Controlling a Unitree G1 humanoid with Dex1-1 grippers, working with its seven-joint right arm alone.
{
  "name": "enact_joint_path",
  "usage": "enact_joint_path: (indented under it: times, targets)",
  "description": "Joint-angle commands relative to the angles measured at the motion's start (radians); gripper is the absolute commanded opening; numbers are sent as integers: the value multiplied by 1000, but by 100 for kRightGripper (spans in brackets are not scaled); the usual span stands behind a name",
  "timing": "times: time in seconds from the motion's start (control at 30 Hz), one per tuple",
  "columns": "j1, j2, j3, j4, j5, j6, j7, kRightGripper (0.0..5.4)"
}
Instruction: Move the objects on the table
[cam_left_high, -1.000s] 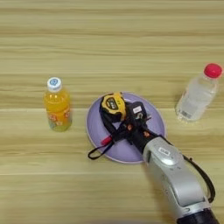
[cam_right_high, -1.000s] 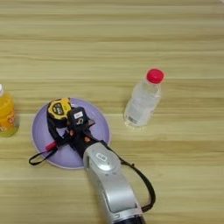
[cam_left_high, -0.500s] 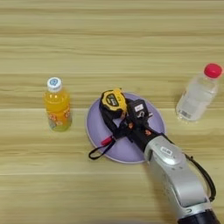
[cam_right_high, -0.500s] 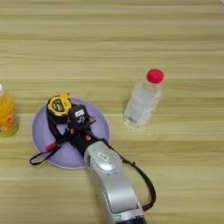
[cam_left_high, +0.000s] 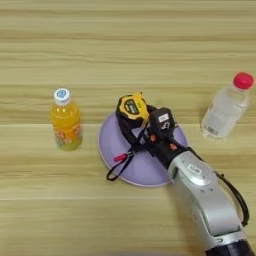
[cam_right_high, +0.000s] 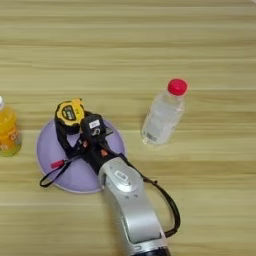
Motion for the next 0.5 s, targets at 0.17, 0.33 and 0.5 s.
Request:
enact_joint_path:
  times: [0.17, 0.33, 0.5]
  targets:
    - [-66, -4, -43, -140, 23, -6, -12, 417]
    - [-78, -12, -71, -218, 35, 28, -16, 417]
    - [-100, -18, -92, -269, 47, 66, -20, 416]
